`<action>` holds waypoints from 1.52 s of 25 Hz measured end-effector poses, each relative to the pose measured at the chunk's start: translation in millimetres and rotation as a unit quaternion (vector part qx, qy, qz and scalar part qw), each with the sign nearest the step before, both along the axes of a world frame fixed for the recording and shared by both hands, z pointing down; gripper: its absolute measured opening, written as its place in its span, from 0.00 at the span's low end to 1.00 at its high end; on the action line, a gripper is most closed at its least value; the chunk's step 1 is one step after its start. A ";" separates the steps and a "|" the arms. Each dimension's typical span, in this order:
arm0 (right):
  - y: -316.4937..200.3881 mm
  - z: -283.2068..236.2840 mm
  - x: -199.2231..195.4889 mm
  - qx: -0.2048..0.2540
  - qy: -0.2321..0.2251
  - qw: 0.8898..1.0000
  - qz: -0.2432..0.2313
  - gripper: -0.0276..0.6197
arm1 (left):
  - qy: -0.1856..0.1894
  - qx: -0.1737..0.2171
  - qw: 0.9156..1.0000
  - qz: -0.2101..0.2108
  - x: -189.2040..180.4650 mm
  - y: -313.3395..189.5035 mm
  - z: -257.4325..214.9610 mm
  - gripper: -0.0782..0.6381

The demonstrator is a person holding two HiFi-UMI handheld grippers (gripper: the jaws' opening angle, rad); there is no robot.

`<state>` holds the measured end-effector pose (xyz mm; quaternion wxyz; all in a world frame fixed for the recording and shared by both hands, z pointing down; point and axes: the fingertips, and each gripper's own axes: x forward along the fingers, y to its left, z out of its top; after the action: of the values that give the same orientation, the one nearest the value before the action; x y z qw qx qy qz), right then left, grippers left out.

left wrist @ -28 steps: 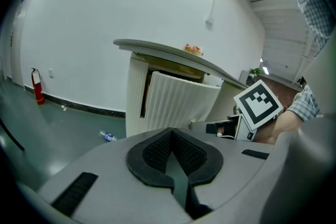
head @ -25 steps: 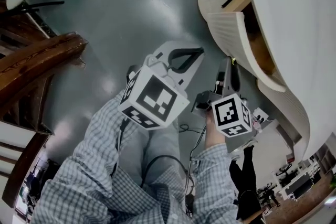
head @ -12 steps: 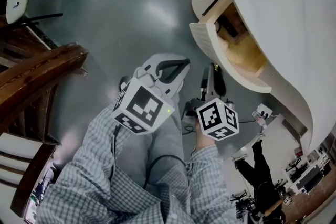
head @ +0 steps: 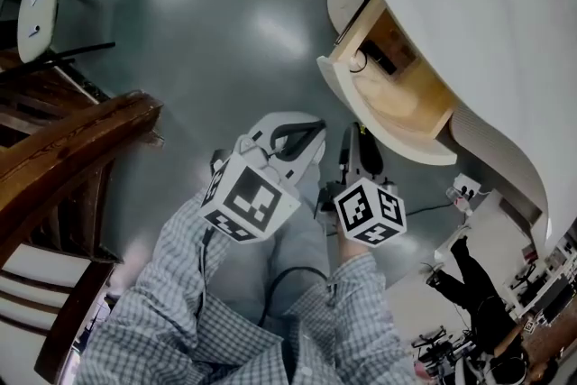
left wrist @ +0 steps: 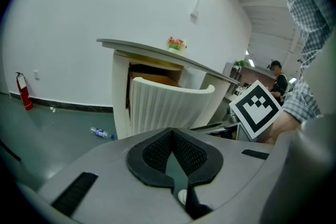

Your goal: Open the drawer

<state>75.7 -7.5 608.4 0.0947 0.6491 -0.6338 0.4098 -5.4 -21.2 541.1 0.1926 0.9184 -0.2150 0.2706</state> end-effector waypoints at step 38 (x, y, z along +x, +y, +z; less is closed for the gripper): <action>41.1 2.4 -19.0 -0.027 -0.014 0.999 0.011 0.20 | -0.008 -0.016 1.000 -0.007 -15.2 24.4 -1.7 0.11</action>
<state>56.7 33.6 610.7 0.0988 0.6472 -0.6167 0.4370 -20.6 3.2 539.4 0.2073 0.9115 -0.2186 0.2799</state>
